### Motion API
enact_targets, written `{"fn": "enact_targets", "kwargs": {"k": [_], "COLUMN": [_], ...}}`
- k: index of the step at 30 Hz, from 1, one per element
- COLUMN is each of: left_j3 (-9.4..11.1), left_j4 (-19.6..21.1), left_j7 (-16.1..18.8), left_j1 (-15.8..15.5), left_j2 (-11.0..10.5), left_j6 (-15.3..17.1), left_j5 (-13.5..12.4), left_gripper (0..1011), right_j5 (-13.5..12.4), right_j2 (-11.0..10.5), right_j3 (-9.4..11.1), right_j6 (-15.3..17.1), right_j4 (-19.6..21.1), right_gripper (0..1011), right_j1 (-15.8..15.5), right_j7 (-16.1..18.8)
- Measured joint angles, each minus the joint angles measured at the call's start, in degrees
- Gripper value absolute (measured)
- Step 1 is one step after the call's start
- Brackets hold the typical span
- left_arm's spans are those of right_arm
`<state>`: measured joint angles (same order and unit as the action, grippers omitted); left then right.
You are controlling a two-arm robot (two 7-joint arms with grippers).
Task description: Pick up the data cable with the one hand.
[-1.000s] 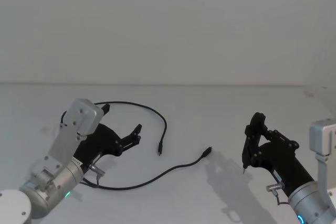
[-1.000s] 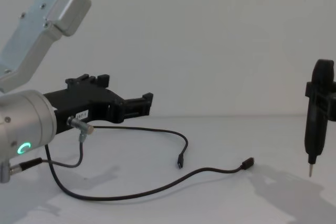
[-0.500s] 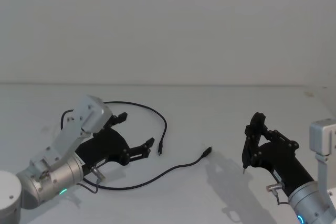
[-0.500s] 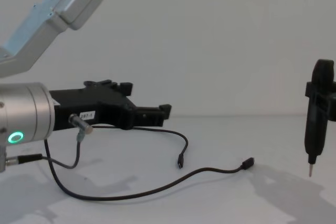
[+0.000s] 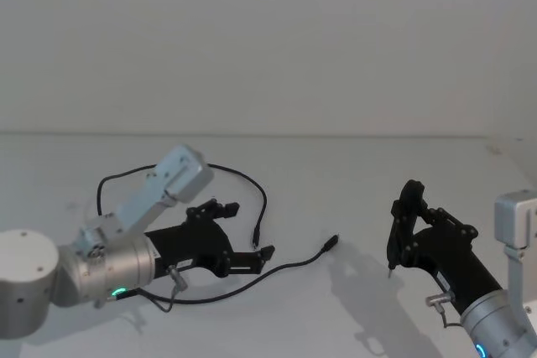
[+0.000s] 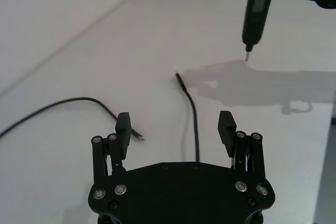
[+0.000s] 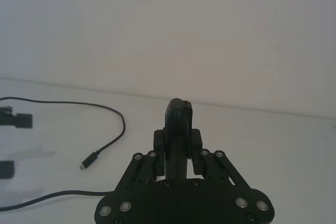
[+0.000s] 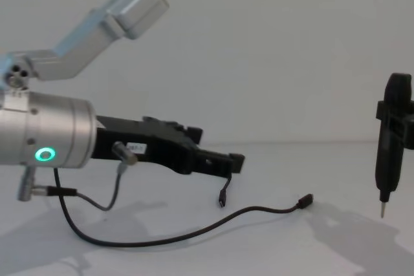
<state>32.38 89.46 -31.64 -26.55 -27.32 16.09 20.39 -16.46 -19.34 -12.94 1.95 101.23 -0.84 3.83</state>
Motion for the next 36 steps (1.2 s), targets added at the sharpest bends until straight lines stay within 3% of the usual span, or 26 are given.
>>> {"fn": "enact_targets", "kwargs": {"k": [13, 22, 36], "left_j3": [4.11, 6.29, 8.68], "left_j4": [-7.67, -11.25, -13.94], "left_j7": [-2.91, -3.02, -2.41], "left_j1": [-6.8, -9.35, -11.09], "left_j2": [4.64, 6.77, 8.15], "left_j6": [8.23, 12.16, 15.94], "left_j5": [0.97, 1.07, 0.6], "left_gripper": [1001, 1001, 1001], "right_j5": [0.0, 0.0, 0.0], "right_j2": [0.0, 0.0, 0.0], "right_j3": [0.0, 0.0, 0.0], "right_j6": [0.0, 0.0, 0.0], "right_j4": [0.0, 0.0, 0.0], "right_gripper": [279, 279, 279], "right_j1": [0.0, 0.0, 0.0], "right_j7": [0.0, 0.0, 0.0]}}
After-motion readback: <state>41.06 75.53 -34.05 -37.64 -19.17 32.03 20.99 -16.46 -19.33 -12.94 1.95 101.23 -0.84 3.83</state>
